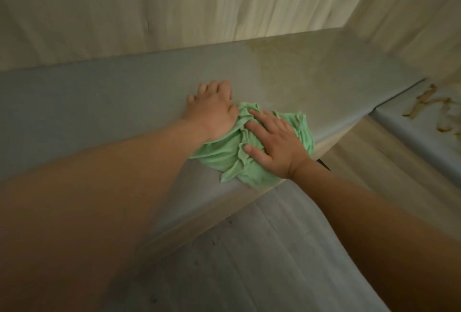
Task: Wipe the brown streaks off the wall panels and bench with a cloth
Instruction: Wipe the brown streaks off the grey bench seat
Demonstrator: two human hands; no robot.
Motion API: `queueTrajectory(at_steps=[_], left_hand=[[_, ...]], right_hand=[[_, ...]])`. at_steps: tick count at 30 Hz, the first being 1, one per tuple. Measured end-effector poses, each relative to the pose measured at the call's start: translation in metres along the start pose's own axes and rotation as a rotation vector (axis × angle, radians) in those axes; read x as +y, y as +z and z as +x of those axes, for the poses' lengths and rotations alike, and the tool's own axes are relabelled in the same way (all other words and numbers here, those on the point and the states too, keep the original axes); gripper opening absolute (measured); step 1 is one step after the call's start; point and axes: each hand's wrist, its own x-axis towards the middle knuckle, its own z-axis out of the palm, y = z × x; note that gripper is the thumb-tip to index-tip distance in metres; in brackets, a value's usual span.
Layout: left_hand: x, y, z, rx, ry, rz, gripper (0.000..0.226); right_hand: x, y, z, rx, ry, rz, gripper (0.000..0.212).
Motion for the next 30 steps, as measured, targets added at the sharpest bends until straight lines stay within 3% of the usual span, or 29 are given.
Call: queueTrajectory(at_steps=[7,11,15,17,22,27,30], left_hand=[[0.046,0.022,0.026,0.015,-0.076,0.044,0.027],[0.074,0.026,0.046,-0.181,-0.139,0.081,0.054],[0.107,0.036,0.064,-0.200,-0.197,0.154,0.031],[0.116,0.037,0.070,-0.162,-0.273,0.130,0.025],[0.140,0.039,0.075,-0.232,-0.404,0.183,0.037],[0.149,0.044,0.079,-0.137,-0.498,0.084,0.033],[0.148,0.042,0.082,-0.178,-0.583,0.051,0.046]], right_hand=[[0.073,-0.023,0.039,-0.112,-0.232,-0.026,0.072],[0.109,-0.022,0.050,0.031,-0.313,0.087,0.064],[0.160,-0.020,0.042,0.358,-0.070,0.148,0.053],[0.182,-0.020,0.039,0.413,0.033,0.122,0.048],[0.196,-0.024,0.041,0.333,0.037,0.225,0.054],[0.199,-0.031,0.042,0.237,0.065,0.307,0.057],[0.200,-0.048,0.049,0.078,0.185,0.311,0.056]])
